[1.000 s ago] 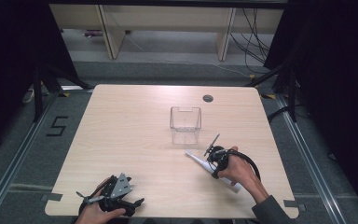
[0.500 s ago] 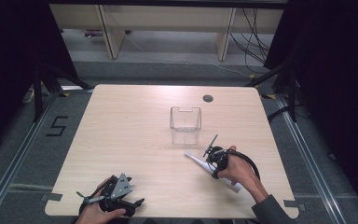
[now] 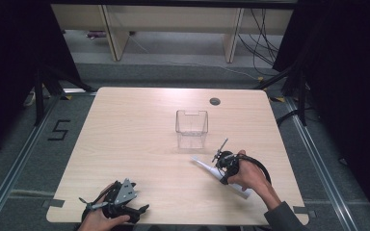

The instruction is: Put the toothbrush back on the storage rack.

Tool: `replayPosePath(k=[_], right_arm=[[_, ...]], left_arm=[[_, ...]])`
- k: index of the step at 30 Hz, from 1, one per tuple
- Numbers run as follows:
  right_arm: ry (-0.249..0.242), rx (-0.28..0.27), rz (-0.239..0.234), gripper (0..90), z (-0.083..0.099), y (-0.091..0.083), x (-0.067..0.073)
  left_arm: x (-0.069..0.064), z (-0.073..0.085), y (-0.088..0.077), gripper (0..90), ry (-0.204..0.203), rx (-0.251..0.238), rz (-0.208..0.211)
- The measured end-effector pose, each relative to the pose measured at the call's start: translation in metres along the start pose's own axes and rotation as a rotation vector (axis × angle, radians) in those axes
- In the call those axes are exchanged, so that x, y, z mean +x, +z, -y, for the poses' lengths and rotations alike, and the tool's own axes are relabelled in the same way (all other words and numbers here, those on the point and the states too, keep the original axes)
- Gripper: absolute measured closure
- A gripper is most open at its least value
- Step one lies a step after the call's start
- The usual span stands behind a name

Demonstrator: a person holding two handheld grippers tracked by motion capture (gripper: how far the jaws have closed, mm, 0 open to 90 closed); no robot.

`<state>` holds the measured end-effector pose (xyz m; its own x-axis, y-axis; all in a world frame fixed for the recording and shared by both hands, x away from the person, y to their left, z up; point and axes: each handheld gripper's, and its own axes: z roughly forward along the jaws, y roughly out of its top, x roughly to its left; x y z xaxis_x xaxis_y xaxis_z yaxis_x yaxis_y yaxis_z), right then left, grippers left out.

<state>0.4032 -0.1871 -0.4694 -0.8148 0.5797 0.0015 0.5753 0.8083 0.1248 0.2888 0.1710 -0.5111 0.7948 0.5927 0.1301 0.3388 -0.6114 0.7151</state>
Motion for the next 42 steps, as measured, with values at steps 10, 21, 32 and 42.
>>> replayPosePath(k=[10, 21, 32, 42], right_arm=[[-0.023, -0.126, 0.005, 66.9, 0.011, -0.025, -0.007], [0.006, -0.413, -0.018, 66.9, 0.029, -0.068, -0.013], [0.073, -0.677, 0.030, 66.9, 0.035, -0.076, -0.033], [0.159, -0.907, 0.058, 66.9, 0.022, -0.084, -0.055]], left_arm=[[0.001, 0.000, -0.001, 15.1, 0.010, 0.006, 0.000], [0.001, 0.000, -0.001, 15.1, 0.007, 0.004, 0.000], [0.001, 0.000, -0.001, 15.1, 0.009, 0.011, 0.005], [0.002, 0.001, -0.001, 15.1, 0.014, 0.017, 0.000]])
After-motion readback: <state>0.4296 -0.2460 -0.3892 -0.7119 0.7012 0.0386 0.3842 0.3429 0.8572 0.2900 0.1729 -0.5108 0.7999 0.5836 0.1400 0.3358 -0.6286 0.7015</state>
